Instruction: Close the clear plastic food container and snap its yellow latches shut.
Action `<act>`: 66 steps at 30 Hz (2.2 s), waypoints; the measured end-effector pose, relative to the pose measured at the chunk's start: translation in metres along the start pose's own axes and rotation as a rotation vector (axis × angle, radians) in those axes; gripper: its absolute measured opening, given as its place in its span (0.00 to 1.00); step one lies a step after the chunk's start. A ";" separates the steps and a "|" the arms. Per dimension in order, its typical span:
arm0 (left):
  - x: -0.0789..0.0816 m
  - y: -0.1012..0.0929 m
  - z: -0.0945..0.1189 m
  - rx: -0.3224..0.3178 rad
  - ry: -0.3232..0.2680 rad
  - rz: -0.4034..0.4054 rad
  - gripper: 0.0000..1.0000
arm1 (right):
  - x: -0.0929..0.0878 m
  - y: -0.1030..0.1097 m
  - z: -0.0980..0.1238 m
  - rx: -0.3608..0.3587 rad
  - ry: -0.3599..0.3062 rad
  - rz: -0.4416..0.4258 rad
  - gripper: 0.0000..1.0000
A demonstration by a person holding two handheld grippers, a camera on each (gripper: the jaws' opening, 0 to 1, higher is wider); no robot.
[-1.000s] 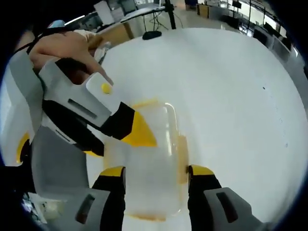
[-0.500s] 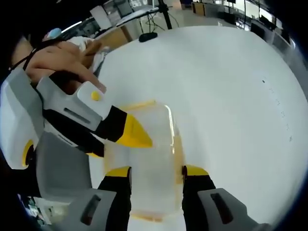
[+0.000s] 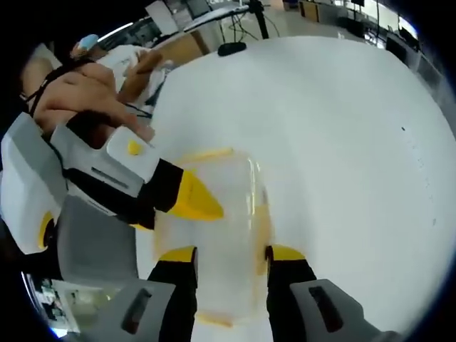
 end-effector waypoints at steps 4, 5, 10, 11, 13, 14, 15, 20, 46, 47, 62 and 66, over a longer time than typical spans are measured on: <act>0.003 0.000 -0.001 0.013 0.011 0.006 0.51 | 0.006 0.000 0.000 -0.017 0.049 0.026 0.39; 0.003 -0.001 -0.001 0.016 0.016 0.009 0.51 | 0.007 0.000 -0.001 -0.021 0.063 0.013 0.39; 0.006 -0.002 -0.002 0.026 0.037 0.019 0.51 | 0.004 -0.002 -0.007 -0.006 0.152 -0.149 0.47; 0.005 -0.002 -0.002 0.021 0.038 0.016 0.51 | 0.005 -0.002 -0.009 0.000 0.147 -0.124 0.48; 0.005 -0.002 -0.002 0.015 0.040 0.016 0.51 | 0.004 0.000 -0.008 0.013 0.125 -0.076 0.47; 0.004 -0.002 -0.002 0.012 0.037 0.012 0.51 | 0.004 0.000 -0.007 0.016 0.120 -0.078 0.46; 0.004 -0.002 -0.002 0.010 0.032 0.013 0.51 | 0.002 -0.001 -0.007 0.021 0.110 -0.083 0.45; 0.003 -0.008 -0.003 -0.002 0.023 -0.028 0.50 | 0.007 -0.006 0.001 0.083 0.054 -0.052 0.30; 0.010 -0.009 0.000 0.023 0.021 0.028 0.52 | -0.004 0.005 0.006 -0.039 0.022 0.009 0.35; 0.010 -0.009 0.000 0.020 0.019 0.035 0.52 | -0.004 0.007 0.006 -0.050 0.020 0.014 0.35; 0.014 -0.001 0.020 -0.095 -0.031 0.142 0.59 | -0.023 0.026 0.016 -0.155 -0.003 0.049 0.47; 0.010 0.004 0.022 -0.096 -0.021 0.140 0.58 | -0.023 0.029 0.022 -0.172 -0.019 0.042 0.48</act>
Point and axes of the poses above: the point that each gripper's makers call its tool centre point, and the gripper's own axes: z roughly backward along the fingers, y roughly to its left, x roughly out of its top, the point moved 8 cm from there along z, roughly backward along the fingers, and after that the axes turned 1 degree about -y, right-handed, at the moved point
